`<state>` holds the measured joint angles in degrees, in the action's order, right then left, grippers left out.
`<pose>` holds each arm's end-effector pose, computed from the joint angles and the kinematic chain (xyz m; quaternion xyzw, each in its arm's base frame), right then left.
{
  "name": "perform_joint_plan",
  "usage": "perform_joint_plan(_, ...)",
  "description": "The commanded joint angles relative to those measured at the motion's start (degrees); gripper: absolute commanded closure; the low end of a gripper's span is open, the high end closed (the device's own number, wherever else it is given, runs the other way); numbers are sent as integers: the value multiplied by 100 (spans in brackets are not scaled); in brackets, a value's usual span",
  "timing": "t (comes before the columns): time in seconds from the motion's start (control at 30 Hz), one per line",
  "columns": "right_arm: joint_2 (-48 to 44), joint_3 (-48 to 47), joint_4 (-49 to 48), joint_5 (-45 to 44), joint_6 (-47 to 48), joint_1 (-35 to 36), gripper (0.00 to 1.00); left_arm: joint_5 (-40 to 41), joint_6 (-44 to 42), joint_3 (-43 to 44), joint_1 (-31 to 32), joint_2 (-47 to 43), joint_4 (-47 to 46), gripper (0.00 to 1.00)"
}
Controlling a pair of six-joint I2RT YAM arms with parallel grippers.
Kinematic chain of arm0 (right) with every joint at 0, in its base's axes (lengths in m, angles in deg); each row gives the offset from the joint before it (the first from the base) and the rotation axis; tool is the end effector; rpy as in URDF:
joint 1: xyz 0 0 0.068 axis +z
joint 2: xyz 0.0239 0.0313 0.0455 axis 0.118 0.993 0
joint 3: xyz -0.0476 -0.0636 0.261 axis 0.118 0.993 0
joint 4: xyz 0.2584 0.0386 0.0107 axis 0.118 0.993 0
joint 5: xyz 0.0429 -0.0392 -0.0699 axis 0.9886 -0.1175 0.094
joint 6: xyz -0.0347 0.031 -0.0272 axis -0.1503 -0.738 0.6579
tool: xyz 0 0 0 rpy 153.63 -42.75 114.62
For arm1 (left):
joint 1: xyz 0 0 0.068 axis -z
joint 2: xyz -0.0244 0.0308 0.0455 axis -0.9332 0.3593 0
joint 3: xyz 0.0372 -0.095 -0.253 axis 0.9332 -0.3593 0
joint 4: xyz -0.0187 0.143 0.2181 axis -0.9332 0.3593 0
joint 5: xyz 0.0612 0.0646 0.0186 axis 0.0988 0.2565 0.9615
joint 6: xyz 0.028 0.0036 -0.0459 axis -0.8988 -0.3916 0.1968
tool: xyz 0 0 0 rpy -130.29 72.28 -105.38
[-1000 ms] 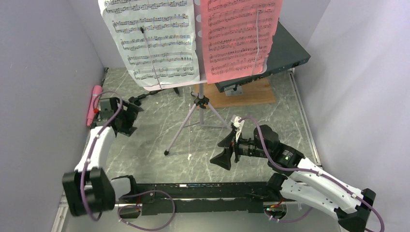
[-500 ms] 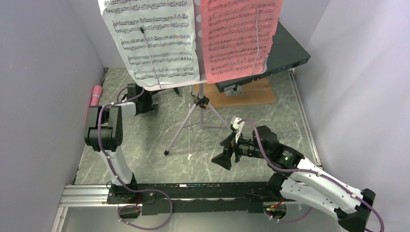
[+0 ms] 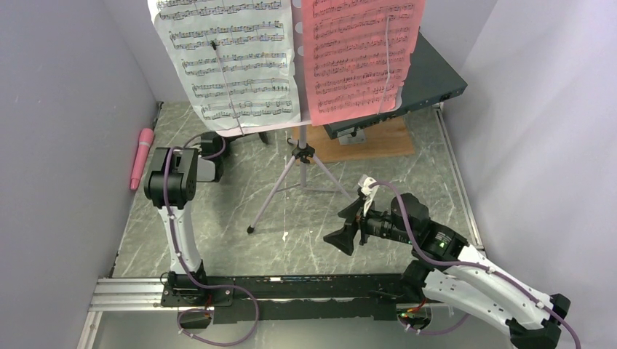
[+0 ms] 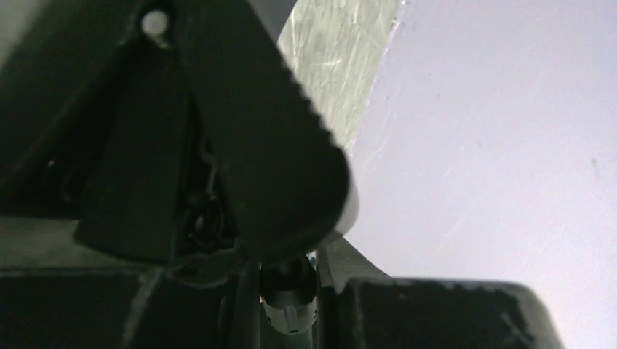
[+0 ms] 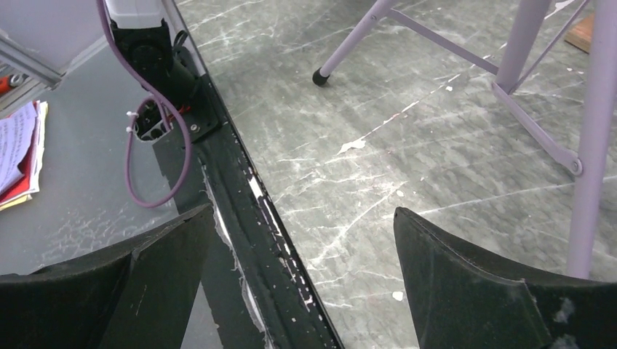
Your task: Set up the instrument practice props
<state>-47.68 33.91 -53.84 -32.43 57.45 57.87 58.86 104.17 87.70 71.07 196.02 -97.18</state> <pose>0.0839 0.1199 0.2985 -0.3322 0.7279 0.4127 0.4353 0.4260 -0.0069 0.0977 -0.7094 0.4660 -0.3575 0.3896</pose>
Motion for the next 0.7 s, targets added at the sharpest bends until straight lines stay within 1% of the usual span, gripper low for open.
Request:
perform_joint_plan(0.0, -141, -204, -45, -232, -67, -2, 5, -92, -1117, -561, -392, -575, -900, 93)
perform_joint_plan(0.03, -141, -230, -39, -235, -87, -3, 5, -136, -1628, -608, -474, -1060, -397, 98)
perform_joint_plan(0.07, -141, -243, -29, -250, -107, -3, 5, -56, -2080, -610, -541, -1771, 383, 100)
perform_joint_plan(0.13, -178, -228, -51, -290, -144, -1, 5, 508, -2734, -384, -580, -2790, 2468, 100)
perform_joint_plan(0.17, -194, -199, -74, -306, -164, 0, 5, 905, -2881, -190, -575, -3195, 3669, 100)
perform_joint_plan(0.23, -237, -110, -140, -319, -200, -3, 5, 1581, -2603, 223, -601, -3916, 5843, 100)
perform_joint_plan(0.3, -232, -56, -164, -342, -218, -3, 5, 1954, -2600, 387, -653, -4527, 7284, 100)
perform_joint_plan(0.43, -195, -59, -134, -453, -261, -3, 5, 2363, -2754, 102, -717, -6032, 8295, 100)
perform_joint_plan(0.53, -179, -128, -62, -568, -287, -2, 5, 2456, -3429, -30, -723, -7227, 8485, 100)
perform_joint_plan(0.6, -181, -203, 43, -644, -290, -4, 5, 2273, -4400, -58, -718, -7932, 8229, 100)
perform_joint_plan(0.67, -200, -251, 138, -690, -290, -3, 5, 1716, -5829, -203, -723, -8647, 7457, 100)
